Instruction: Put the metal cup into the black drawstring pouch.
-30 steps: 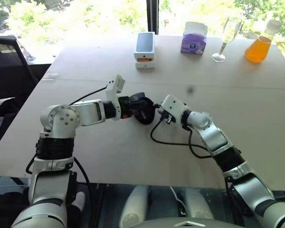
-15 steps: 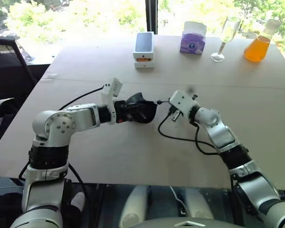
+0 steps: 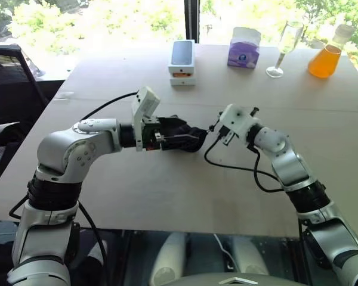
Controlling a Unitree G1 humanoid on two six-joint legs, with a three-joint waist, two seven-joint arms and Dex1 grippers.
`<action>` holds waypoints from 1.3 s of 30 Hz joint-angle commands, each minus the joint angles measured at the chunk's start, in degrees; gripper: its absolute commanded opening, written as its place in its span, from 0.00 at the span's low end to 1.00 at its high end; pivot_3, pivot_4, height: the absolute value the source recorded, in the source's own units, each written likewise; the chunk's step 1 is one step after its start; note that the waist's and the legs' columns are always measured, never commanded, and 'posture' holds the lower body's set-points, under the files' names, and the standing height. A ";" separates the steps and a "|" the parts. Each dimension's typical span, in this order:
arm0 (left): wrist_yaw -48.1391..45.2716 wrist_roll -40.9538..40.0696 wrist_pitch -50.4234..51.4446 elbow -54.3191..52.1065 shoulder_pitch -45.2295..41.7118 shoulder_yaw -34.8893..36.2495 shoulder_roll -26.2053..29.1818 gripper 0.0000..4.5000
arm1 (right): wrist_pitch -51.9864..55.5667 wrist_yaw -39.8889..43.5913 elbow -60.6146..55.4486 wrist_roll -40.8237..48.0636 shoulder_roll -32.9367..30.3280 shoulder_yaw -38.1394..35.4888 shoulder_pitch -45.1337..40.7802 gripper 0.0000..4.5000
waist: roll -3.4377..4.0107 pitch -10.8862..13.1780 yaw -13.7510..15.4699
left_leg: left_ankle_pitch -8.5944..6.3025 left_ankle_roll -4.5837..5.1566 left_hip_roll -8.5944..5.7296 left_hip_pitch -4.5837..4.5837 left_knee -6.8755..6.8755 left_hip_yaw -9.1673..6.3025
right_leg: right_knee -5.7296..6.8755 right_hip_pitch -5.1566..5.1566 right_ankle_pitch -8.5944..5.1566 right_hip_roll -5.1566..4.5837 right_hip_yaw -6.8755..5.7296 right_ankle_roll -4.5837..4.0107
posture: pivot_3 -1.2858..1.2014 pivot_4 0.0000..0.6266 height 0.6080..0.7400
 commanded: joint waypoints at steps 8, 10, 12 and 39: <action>2.39 8.13 -2.52 9.64 -6.97 -2.81 -9.16 0.98 | 5.99 1.76 -10.76 0.56 0.31 -1.16 -3.31 0.00 | 0.01 0.02 -0.22 | -0.07 0.13 0.00 -0.01 0.03 -0.01 | 0.04 -0.01 0.00 0.04 -0.02 0.00 | 0.52 0.24 1.00; 1.94 10.16 -3.77 11.53 -7.55 -3.75 -9.58 0.98 | 6.90 2.07 -11.67 0.53 0.46 -0.92 -3.92 0.00 | 0.01 0.02 -0.35 | -0.07 0.13 0.01 0.00 0.03 0.00 | 0.06 -0.02 0.00 0.06 -0.01 0.01 | 0.52 0.24 1.00; 1.19 12.06 -5.40 12.81 -7.97 -4.71 -9.96 0.98 | 7.47 2.24 -12.21 0.41 0.44 -0.61 -4.33 0.00 | 0.01 0.02 -0.29 | -0.06 0.12 0.01 -0.01 0.03 -0.02 | 0.07 -0.02 0.00 0.07 -0.03 0.01 | 0.52 0.24 1.00; -4.76 22.55 -13.24 23.38 -14.29 -7.50 -18.38 0.04 | 9.40 2.39 -13.33 0.25 1.46 0.20 -5.81 0.00 | 0.00 0.02 -0.17 | 0.01 0.01 0.00 -0.04 0.10 0.00 | 0.08 -0.02 0.00 0.07 -0.04 0.01 | 0.52 0.24 1.00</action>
